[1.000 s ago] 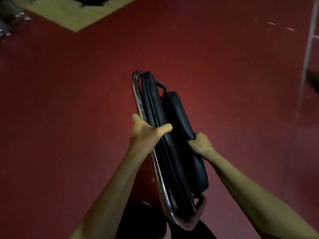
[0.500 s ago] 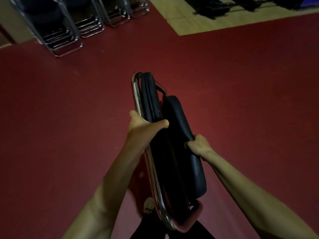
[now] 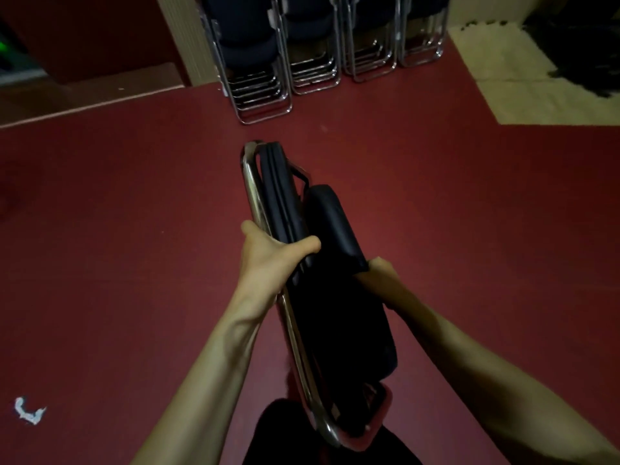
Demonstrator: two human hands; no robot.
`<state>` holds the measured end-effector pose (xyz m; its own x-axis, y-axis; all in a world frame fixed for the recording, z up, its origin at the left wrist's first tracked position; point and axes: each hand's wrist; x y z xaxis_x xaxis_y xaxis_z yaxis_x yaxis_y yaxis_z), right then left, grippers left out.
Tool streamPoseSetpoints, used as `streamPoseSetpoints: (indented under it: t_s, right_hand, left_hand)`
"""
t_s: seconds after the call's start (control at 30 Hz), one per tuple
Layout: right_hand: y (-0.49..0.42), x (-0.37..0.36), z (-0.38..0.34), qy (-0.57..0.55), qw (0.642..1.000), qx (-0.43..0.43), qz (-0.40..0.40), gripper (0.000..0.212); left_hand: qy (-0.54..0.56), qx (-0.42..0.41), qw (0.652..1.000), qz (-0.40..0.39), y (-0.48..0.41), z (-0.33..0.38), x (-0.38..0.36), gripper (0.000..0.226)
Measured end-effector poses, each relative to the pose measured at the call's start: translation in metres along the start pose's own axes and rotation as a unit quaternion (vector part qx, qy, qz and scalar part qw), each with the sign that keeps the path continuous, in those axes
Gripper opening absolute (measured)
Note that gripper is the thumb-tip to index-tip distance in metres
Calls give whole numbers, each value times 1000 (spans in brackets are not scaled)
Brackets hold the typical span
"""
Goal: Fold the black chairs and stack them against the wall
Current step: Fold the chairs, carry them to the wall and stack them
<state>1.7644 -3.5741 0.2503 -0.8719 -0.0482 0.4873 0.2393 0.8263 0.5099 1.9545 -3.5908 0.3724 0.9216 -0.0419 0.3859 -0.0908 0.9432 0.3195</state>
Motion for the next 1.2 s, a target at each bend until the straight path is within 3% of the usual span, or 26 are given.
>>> streamPoseSetpoints:
  t_s: [0.2,0.33,0.6,0.8,0.9,1.03,1.2]
  right_hand:
    - [-146,-10,-97,70,997,34,-15,43]
    - [-238,-18,-158,121,992,18,-12,25]
    - [-398,12,-254,80,996,-38,-5,16]
    - [-543,56,-318,73,996,-53,0,26]
    - [-613,80,-353,80,995,-64,10,13]
    - [-707,103,-406,115,990,-76,29,29]
    - [-837,127,-477,142,986,-79,38,28]
  left_hand:
    - [51,22,998,21,-159,31,20,61]
    - [65,44,997,4,-280,55,35,65]
    - [62,49,994,-71,-484,130,20,80]
    - [53,36,993,-94,-639,197,-17,83]
    - [61,37,993,-98,-712,225,-34,81]
    - [87,51,991,-92,-804,260,-48,70]
    - [109,57,990,-69,-930,304,-65,57]
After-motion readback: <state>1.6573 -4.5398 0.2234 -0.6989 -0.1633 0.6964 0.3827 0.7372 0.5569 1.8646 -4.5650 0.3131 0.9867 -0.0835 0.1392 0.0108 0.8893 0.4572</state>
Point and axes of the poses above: each hand's wrist, its own y-axis away from the middle knuckle, its own x-axis out of the back of the hand, z = x × y, and after that the axes turned 6 degrees about -y, right-handed
